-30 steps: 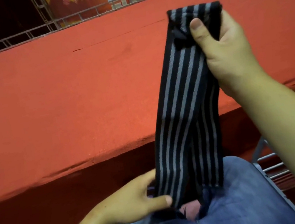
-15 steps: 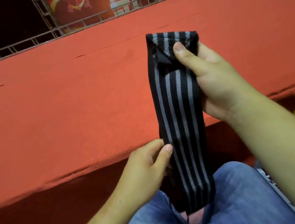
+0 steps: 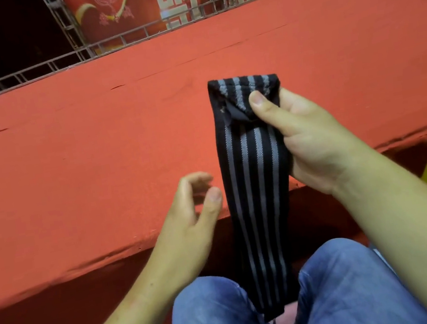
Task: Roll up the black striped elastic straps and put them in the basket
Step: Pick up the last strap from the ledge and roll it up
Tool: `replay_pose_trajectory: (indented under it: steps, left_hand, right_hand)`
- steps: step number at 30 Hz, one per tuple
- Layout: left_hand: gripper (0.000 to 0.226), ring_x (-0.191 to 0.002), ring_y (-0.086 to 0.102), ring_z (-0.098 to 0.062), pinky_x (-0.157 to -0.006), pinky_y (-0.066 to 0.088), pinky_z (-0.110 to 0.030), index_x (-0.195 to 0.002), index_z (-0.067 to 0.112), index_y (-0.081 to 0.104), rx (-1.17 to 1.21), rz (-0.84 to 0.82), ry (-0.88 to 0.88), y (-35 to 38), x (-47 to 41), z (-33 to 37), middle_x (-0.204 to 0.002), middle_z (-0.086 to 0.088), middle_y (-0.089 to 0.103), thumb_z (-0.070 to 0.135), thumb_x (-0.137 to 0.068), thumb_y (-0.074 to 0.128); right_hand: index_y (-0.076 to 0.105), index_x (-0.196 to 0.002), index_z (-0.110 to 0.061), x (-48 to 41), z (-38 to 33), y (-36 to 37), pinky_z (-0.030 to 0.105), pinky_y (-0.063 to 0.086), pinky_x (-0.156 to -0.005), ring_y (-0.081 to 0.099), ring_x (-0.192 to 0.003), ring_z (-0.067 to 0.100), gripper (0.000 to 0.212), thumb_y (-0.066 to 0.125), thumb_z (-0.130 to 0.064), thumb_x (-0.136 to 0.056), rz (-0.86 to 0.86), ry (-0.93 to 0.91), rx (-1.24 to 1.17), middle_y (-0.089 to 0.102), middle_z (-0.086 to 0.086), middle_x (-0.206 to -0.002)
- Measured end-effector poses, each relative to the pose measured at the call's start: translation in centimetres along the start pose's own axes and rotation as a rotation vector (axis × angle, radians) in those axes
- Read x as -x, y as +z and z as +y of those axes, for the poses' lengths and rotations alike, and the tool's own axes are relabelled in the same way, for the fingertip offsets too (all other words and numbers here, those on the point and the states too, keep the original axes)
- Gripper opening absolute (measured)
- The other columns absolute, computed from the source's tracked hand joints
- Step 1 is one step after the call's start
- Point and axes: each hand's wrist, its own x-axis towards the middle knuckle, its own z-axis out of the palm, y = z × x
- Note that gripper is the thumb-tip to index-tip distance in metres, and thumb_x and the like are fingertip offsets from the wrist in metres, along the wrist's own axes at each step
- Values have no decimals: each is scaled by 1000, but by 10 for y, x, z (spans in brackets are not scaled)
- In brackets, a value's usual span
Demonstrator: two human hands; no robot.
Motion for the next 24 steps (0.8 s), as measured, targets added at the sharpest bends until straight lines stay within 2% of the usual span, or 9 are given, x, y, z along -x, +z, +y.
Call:
replay_pose_trajectory:
  steps: [2, 4, 7, 10, 13, 15, 17, 20, 24]
  left_hand:
    - [60, -135, 52, -5, -109, 46, -39, -147, 36, 40, 156, -7, 54, 2, -5, 14, -142, 17, 55, 70, -97, 38]
    - [54, -140, 46, 1, -114, 41, -32, -154, 33, 33, 219, -3, 108, 8, -8, 32, -148, 22, 51, 56, -105, 38]
    - [40, -127, 54, 9, -102, 42, -13, -148, 30, 41, 191, 93, 108, 20, -9, 42, -134, 27, 59, 35, -108, 44]
    - [32, -114, 61, 11, -92, 46, -13, -138, 32, 54, 83, 180, 82, 23, -8, 37, -122, 30, 66, 28, -106, 51]
    - [28, -116, 65, 2, -100, 52, -32, -132, 29, 62, 100, 89, 77, 15, -5, 39, -121, 20, 72, 31, -105, 54]
    - [30, -116, 66, -1, -99, 52, -26, -133, 26, 62, 144, 39, 96, 5, -5, 43, -124, 16, 71, 34, -105, 55]
    - [34, -110, 69, -9, -91, 55, -22, -133, 25, 61, 209, 35, 99, -5, -8, 46, -123, 12, 71, 33, -100, 58]
    - [34, -104, 69, -28, -85, 59, -34, -128, 25, 63, 251, 35, 92, -11, -12, 46, -118, 4, 73, 28, -94, 67]
    - [27, -95, 67, -33, -85, 56, -42, -117, 23, 68, 260, 44, 93, -7, -10, 42, -109, 0, 75, 22, -91, 73]
  right_hand:
    - [63, -133, -9, 3, 4, 5, 39, 60, -94, 75, -111, 26, 32, 51, -26, -109, -21, 6, -21, 77, 10, -119]
    - [63, -132, -6, 5, 10, 14, 36, 61, -90, 76, -107, 26, 32, 51, -24, -109, -37, 20, -85, 77, 12, -116]
    - [64, -130, -6, 9, 21, 27, 36, 61, -93, 75, -108, 25, 29, 51, -22, -109, -8, 10, -131, 77, 12, -118]
    - [65, -126, -11, 11, 32, 30, 40, 58, -98, 74, -111, 22, 23, 53, -21, -109, 56, -60, -52, 78, 7, -118]
    - [66, -123, -17, 13, 38, 23, 44, 57, -101, 74, -112, 21, 19, 55, -22, -109, 67, -120, 120, 77, 4, -118]
    - [67, -121, -18, 17, 39, 16, 42, 57, -100, 74, -112, 20, 17, 56, -22, -108, 53, -154, 198, 77, 4, -118]
    - [68, -120, -19, 22, 41, 12, 34, 57, -96, 74, -112, 16, 17, 58, -22, -106, 28, -172, 226, 78, 1, -117]
    - [69, -119, -20, 29, 45, 10, 27, 57, -92, 74, -111, 15, 19, 59, -24, -104, -8, -166, 209, 78, 0, -116]
    - [71, -119, -20, 37, 52, 6, 30, 57, -95, 74, -113, 18, 23, 62, -27, -100, -8, -129, 160, 78, 3, -117]
